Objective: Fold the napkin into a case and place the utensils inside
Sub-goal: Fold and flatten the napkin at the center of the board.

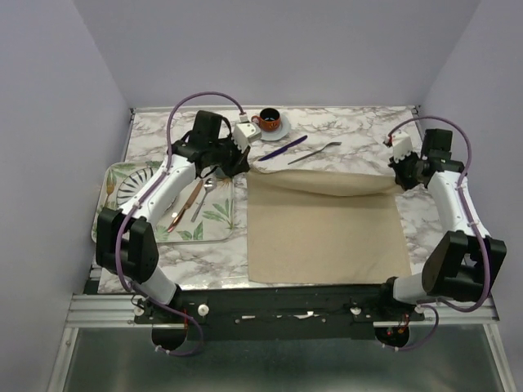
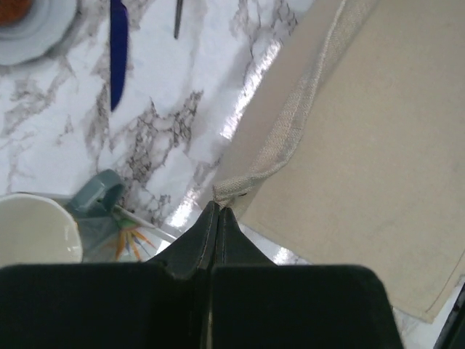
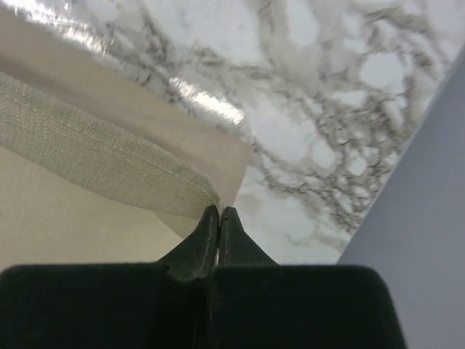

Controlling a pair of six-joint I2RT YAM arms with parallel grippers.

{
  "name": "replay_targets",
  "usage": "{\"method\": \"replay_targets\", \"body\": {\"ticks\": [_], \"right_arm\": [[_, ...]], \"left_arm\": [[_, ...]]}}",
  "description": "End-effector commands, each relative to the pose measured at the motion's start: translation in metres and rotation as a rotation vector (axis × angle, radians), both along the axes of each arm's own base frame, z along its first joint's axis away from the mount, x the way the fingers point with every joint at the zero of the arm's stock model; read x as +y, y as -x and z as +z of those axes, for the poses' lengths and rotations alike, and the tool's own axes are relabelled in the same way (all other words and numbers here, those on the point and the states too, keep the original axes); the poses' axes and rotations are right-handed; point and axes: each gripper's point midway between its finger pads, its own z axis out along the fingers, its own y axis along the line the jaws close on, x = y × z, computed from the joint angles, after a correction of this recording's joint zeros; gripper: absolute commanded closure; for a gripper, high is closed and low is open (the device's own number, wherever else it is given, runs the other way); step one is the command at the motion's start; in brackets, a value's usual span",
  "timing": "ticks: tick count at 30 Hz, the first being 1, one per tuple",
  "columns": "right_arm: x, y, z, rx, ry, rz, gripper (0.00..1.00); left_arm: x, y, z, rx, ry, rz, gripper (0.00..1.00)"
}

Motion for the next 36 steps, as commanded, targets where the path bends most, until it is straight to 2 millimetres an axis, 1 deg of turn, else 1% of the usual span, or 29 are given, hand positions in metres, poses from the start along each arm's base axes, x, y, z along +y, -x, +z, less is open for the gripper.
{"method": "replay_targets", "body": {"ticks": [1, 2, 3, 5, 6, 7, 8, 9, 11, 12, 14, 15, 17, 18, 19, 20, 21, 23, 24, 26, 27, 28, 29, 30, 31, 32, 33, 35, 36], "right_arm": [[-0.004, 0.042, -0.043, 0.139, 0.065, 0.042, 0.99], [-0.004, 0.046, -0.051, 0.157, 0.068, 0.047, 0.99], [-0.004, 0.052, -0.067, 0.203, 0.063, 0.047, 0.99], [-0.004, 0.054, -0.082, 0.251, 0.05, 0.031, 0.99], [-0.005, 0.052, -0.086, 0.27, 0.039, 0.007, 0.99], [-0.006, 0.053, -0.098, 0.318, 0.027, 0.001, 0.99], [-0.005, 0.054, -0.103, 0.343, 0.017, -0.005, 0.99], [-0.005, 0.054, -0.106, 0.358, 0.009, -0.016, 0.99], [-0.006, 0.055, -0.115, 0.393, 0.003, -0.024, 0.99], [-0.007, 0.056, -0.119, 0.406, 0.006, -0.028, 0.99], [-0.008, 0.06, -0.13, 0.436, 0.009, -0.035, 0.99], [-0.008, 0.062, -0.134, 0.452, 0.012, -0.041, 0.99], [-0.01, 0.062, -0.141, 0.464, 0.019, -0.048, 0.99], [-0.01, 0.062, -0.147, 0.483, 0.023, -0.057, 0.99], [-0.01, 0.061, -0.15, 0.492, 0.022, -0.064, 0.99], [-0.011, 0.058, -0.153, 0.497, 0.022, -0.073, 0.99], [-0.012, 0.05, -0.155, 0.501, 0.016, -0.094, 0.99], [-0.013, 0.042, -0.154, 0.503, 0.005, -0.113, 0.99], [-0.015, 0.029, -0.148, 0.477, -0.002, -0.128, 0.99], [-0.014, 0.022, -0.146, 0.483, -0.017, -0.129, 0.99], [-0.014, 0.018, -0.142, 0.477, -0.023, -0.136, 0.99], [-0.014, 0.008, -0.133, 0.449, -0.031, -0.135, 0.99], [-0.013, 0.007, -0.127, 0.449, -0.038, -0.131, 0.99], [-0.012, 0.005, -0.121, 0.439, -0.042, -0.13, 0.99], [-0.01, 0.0, -0.111, 0.415, -0.052, -0.123, 0.99], [-0.008, 0.002, -0.099, 0.402, -0.059, -0.115, 0.99], [-0.007, 0.002, -0.09, 0.386, -0.061, -0.108, 0.99], [-0.002, 0.007, -0.07, 0.351, -0.069, -0.088, 0.99], [-0.001, 0.009, -0.065, 0.342, -0.064, -0.076, 0.99]], "left_arm": [[0.01, 0.041, -0.039, 0.095, -0.067, -0.071, 1.0], [0.012, 0.048, -0.054, 0.121, -0.083, -0.07, 1.0], [0.011, 0.05, -0.063, 0.133, -0.099, -0.06, 1.0], [0.001, 0.057, -0.082, 0.172, -0.103, -0.053, 1.0], [-0.005, 0.061, -0.095, 0.202, -0.115, -0.062, 1.0], [-0.006, 0.061, -0.104, 0.207, -0.143, -0.053, 1.0], [-0.015, 0.067, -0.11, 0.216, -0.157, -0.076, 1.0], [-0.018, 0.069, -0.122, 0.236, -0.178, -0.081, 1.0], [-0.019, 0.07, -0.134, 0.232, -0.229, -0.077, 1.0], [-0.021, 0.072, -0.144, 0.242, -0.258, -0.089, 1.0], [-0.017, 0.066, -0.153, 0.234, -0.301, -0.065, 1.0], [-0.015, 0.064, -0.163, 0.249, -0.327, -0.057, 1.0], [-0.013, 0.052, -0.167, 0.231, -0.365, -0.027, 1.0], [-0.011, 0.05, -0.176, 0.243, -0.386, -0.022, 1.0], [-0.01, 0.046, -0.178, 0.241, -0.4, -0.013, 1.0], [-0.012, 0.038, -0.175, 0.224, -0.405, -0.004, 1.0], [-0.008, 0.033, -0.183, 0.225, -0.437, 0.013, 1.0], [-0.007, 0.022, -0.182, 0.209, -0.456, 0.032, 1.0], [-0.008, 0.012, -0.179, 0.186, -0.462, 0.044, 1.0], [-0.006, 0.003, -0.175, 0.18, -0.461, 0.052, 1.0], [-0.009, -0.007, -0.166, 0.159, -0.449, 0.057, 1.0], [-0.01, -0.01, -0.161, 0.156, -0.439, 0.052, 1.0], [-0.008, -0.012, -0.156, 0.156, -0.436, 0.051, 1.0], [-0.012, -0.017, -0.141, 0.128, -0.413, 0.046, 1.0], [-0.013, -0.017, -0.134, 0.122, -0.395, 0.037, 1.0], [-0.014, -0.016, -0.126, 0.113, -0.383, 0.03, 1.0], [-0.014, -0.017, -0.11, 0.084, -0.361, 0.03, 1.0], [-0.018, -0.01, -0.097, 0.084, -0.329, 0.0, 1.0], [-0.018, -0.006, -0.085, 0.069, -0.31, -0.01, 1.0]]}}
